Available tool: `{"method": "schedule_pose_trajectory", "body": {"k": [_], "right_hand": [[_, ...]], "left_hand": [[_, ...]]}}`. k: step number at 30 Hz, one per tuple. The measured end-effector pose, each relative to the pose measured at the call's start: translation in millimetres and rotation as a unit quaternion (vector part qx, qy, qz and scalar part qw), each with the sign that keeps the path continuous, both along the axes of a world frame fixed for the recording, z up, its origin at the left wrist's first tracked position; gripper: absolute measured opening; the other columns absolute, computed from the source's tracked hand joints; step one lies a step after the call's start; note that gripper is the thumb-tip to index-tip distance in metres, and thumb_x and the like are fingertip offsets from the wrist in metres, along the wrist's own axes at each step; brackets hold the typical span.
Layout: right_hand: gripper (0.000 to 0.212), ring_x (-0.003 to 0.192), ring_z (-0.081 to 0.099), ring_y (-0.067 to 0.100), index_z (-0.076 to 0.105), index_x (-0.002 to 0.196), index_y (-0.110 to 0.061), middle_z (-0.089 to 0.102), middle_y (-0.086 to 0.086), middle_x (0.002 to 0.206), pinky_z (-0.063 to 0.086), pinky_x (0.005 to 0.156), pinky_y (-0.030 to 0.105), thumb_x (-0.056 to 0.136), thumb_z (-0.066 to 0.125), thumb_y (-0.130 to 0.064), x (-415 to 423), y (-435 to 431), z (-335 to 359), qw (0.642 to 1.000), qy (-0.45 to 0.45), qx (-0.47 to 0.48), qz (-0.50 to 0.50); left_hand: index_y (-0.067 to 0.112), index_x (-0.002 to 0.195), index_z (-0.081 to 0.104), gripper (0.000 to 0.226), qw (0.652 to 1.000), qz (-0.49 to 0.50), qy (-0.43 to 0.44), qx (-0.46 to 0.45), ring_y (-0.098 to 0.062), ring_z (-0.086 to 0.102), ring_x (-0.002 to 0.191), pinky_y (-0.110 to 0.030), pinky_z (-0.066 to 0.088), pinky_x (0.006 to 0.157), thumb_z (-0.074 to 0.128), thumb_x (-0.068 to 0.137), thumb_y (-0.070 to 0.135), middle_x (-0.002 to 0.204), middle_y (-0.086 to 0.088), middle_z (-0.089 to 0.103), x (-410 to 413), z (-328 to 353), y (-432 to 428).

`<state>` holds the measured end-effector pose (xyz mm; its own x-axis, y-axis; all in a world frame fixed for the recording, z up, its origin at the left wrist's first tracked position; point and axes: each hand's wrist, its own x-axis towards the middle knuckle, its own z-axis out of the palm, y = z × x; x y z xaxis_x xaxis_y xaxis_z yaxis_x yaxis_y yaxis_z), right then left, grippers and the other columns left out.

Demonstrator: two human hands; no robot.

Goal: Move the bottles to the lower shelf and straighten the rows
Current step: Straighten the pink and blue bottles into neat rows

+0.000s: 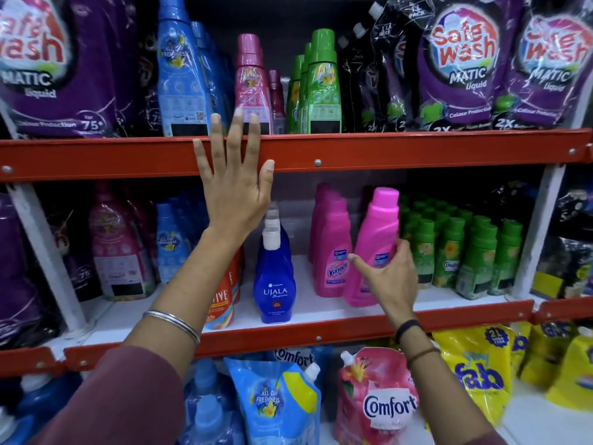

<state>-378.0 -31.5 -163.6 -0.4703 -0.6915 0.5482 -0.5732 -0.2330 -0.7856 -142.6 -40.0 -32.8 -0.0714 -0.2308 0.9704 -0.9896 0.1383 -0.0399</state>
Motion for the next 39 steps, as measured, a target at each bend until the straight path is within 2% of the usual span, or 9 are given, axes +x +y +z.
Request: {"method": "schedule_pose_trajectory", "body": {"k": [6, 11, 21, 24, 26, 30, 34, 37, 39], "right_hand": [[0.08, 0.104, 0.059, 0.037, 0.042, 0.115, -0.007, 0.059, 0.017, 0.114, 0.052, 0.081, 0.047, 0.062, 0.079, -0.054, 37, -10, -9, 0.999, 0.016, 0.042, 0.016], [0.085, 0.106, 0.057, 0.04, 0.041, 0.117, -0.004, 0.057, 0.02, 0.117, 0.051, 0.081, 0.051, 0.062, 0.077, -0.057, 46, -16, -16, 0.996, 0.037, 0.078, -0.009], [0.083, 0.105, 0.058, 0.038, 0.039, 0.113, -0.007, 0.056, 0.017, 0.114, 0.051, 0.078, 0.048, 0.061, 0.076, -0.061, 49, -14, -22, 0.995, 0.055, 0.085, 0.004], [0.085, 0.105, 0.057, 0.037, 0.041, 0.112, -0.005, 0.055, 0.018, 0.116, 0.047, 0.075, 0.043, 0.063, 0.067, -0.07, 46, -9, -23, 0.994, 0.062, 0.088, 0.016], [0.087, 0.11, 0.055, 0.036, 0.043, 0.118, -0.004, 0.054, 0.017, 0.121, 0.047, 0.081, 0.043, 0.069, 0.059, -0.073, 40, -5, -25, 0.996, 0.035, 0.076, 0.04], [0.078, 0.12, 0.052, 0.026, 0.048, 0.127, -0.01, 0.054, 0.011, 0.131, 0.043, 0.101, 0.041, 0.079, 0.045, -0.071, 24, 4, -33, 0.983, -0.118, 0.018, 0.138], [0.055, 0.118, 0.051, 0.019, 0.052, 0.125, -0.012, 0.054, 0.003, 0.125, 0.04, 0.099, 0.03, 0.091, 0.042, -0.054, 10, 14, -35, 0.971, -0.163, -0.011, 0.178], [0.047, 0.121, 0.045, 0.009, 0.048, 0.131, -0.016, 0.049, -0.004, 0.129, 0.032, 0.096, 0.018, 0.095, 0.036, -0.044, 4, 15, -39, 0.962, -0.166, 0.013, 0.215], [0.054, 0.124, 0.042, 0.006, 0.042, 0.138, -0.018, 0.044, -0.008, 0.133, 0.033, 0.102, 0.021, 0.095, 0.033, -0.048, 1, 14, -44, 0.955, -0.165, 0.038, 0.243]], "left_hand": [[0.021, 0.152, 0.011, 0.058, 1.0, 0.0, -0.004, -0.005, -0.032, 0.008, 0.147, -0.05, -0.007, 0.117, 0.026, 0.101, 0.044, 0.16, -0.005, 0.018, 1, 0, 0], [0.021, 0.152, 0.014, 0.057, 1.0, -0.004, -0.004, -0.014, -0.033, 0.01, 0.147, -0.053, -0.001, 0.117, 0.027, 0.101, 0.043, 0.159, -0.006, 0.02, 1, 0, -2], [0.02, 0.152, 0.013, 0.057, 1.0, -0.005, 0.004, -0.003, -0.032, 0.009, 0.147, -0.046, -0.009, 0.117, 0.028, 0.101, 0.041, 0.16, -0.007, 0.018, -1, 0, 0], [0.017, 0.152, 0.016, 0.056, 0.997, -0.069, 0.027, 0.015, -0.03, 0.004, 0.148, -0.046, -0.006, 0.118, 0.03, 0.101, 0.037, 0.16, -0.008, 0.015, -10, -7, 10], [0.014, 0.151, 0.019, 0.056, 0.986, -0.161, 0.036, 0.03, -0.026, 0.002, 0.149, -0.043, -0.004, 0.119, 0.032, 0.099, 0.032, 0.16, -0.009, 0.014, -24, -21, 20], [0.01, 0.149, 0.026, 0.054, 0.954, -0.285, 0.062, 0.077, -0.022, 0.005, 0.149, -0.042, 0.006, 0.122, 0.034, 0.099, 0.028, 0.159, -0.009, 0.019, -56, -67, 31], [0.011, 0.149, 0.028, 0.054, 0.924, -0.335, 0.11, 0.149, -0.016, 0.007, 0.149, -0.045, 0.015, 0.121, 0.033, 0.099, 0.031, 0.159, -0.003, 0.02, -80, -117, 28], [0.02, 0.15, 0.021, 0.056, 0.892, -0.353, 0.169, 0.226, -0.004, 0.003, 0.147, -0.029, 0.008, 0.121, 0.028, 0.099, 0.041, 0.159, 0.01, 0.012, -93, -151, 27], [0.023, 0.151, 0.018, 0.059, 0.868, -0.359, 0.213, 0.269, 0.003, 0.002, 0.145, -0.017, 0.003, 0.118, 0.025, 0.098, 0.049, 0.159, 0.013, 0.009, -102, -168, 26]]}}
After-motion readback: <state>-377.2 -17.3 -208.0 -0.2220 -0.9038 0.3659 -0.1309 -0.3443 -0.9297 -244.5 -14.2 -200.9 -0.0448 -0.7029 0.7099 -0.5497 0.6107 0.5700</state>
